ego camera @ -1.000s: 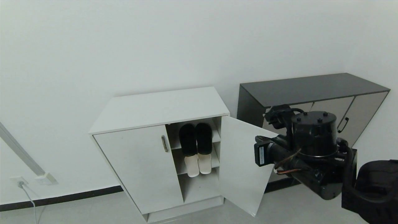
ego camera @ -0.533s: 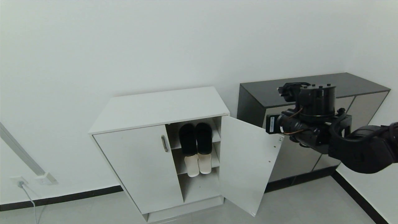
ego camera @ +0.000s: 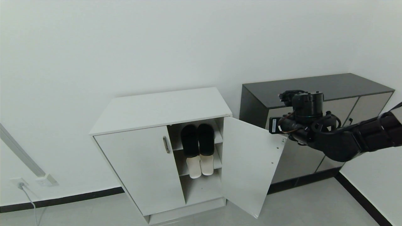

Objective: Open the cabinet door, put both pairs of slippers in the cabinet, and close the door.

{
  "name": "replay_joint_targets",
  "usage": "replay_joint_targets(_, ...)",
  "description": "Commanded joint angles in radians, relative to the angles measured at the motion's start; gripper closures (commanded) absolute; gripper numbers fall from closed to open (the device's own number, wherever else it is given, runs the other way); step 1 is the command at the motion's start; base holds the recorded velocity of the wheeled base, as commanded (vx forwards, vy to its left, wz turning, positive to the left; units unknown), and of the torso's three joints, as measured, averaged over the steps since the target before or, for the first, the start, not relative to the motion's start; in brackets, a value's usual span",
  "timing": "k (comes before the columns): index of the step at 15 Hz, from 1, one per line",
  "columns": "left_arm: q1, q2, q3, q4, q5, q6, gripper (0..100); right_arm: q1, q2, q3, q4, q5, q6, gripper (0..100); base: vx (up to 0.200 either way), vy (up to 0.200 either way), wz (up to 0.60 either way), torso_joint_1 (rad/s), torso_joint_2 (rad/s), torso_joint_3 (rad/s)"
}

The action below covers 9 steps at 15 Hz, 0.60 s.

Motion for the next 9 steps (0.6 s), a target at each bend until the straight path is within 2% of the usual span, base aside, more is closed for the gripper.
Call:
replay_joint_targets(1, 0.0, 0.001, 0.0, 0.0, 0.0, 0.001, 100, -0.016, 0.076, -0.025, -0.002, 0.006, 0.0, 100, 0.0, 0.0, 0.0, 0.0, 0.0, 0.0)
replay_joint_targets(9, 0.0, 0.001, 0.0, 0.0, 0.0, 0.0, 100, -0.042, 0.199, -0.089, -0.047, 0.015, 0.023, 100, 0.0, 0.0, 0.0, 0.0, 0.0, 0.0)
